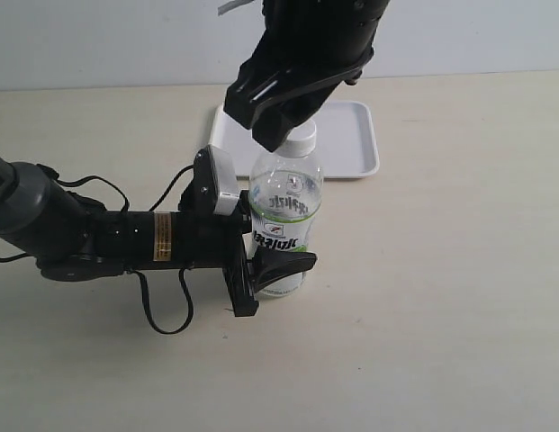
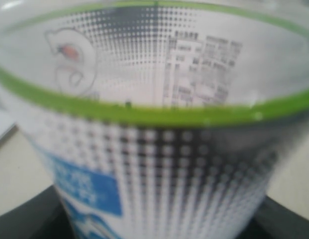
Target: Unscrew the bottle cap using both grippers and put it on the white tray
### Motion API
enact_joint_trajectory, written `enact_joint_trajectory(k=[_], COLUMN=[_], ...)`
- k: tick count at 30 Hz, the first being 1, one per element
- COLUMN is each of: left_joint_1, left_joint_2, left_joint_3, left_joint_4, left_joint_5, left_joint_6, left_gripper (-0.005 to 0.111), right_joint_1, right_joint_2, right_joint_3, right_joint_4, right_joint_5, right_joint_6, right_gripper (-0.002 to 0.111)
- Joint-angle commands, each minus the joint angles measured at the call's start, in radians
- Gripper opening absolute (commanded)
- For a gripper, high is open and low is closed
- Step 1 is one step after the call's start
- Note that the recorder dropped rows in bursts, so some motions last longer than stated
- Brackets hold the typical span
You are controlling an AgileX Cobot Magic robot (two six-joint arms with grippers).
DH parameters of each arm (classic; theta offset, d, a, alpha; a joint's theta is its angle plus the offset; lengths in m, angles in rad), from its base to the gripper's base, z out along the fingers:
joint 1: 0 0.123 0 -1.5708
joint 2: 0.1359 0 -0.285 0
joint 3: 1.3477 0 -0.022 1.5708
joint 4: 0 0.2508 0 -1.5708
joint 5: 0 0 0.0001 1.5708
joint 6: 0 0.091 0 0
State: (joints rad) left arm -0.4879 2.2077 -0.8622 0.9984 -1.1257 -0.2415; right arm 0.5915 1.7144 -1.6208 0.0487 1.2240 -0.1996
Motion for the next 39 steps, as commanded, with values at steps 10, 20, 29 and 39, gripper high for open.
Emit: enact_joint_trajectory(k=[10,20,29,39], left_joint_1=[-0.001,-0.001,-0.001,-0.001], left_joint_2=[-0.011,-0.011,-0.011,-0.011], left_joint_3=[-0.002,-0.002,-0.002,-0.002], left_joint_4=[0.008,0.008,0.008,0.008], left_joint_5=[-0.006,-0.006,-0.006,-0.006], left_joint_6=[-0.001,-0.001,-0.001,-0.001], left_gripper=[0.000,0.000,0.000,0.000], right_joint_1=[0.002,0.002,0.002,0.002], right_joint_2=[-0.001,0.017,0.017,0.017], right_joint_3=[-0.011,-0.011,-0.011,-0.011], right_joint_4=[-0.049,-0.049,-0.049,-0.049], right_joint_5=[-0.003,-0.003,-0.003,-0.003], right_joint_6=[0.019,0.020,0.020,0.020], right_gripper=[0.055,0.055,0.055,0.050])
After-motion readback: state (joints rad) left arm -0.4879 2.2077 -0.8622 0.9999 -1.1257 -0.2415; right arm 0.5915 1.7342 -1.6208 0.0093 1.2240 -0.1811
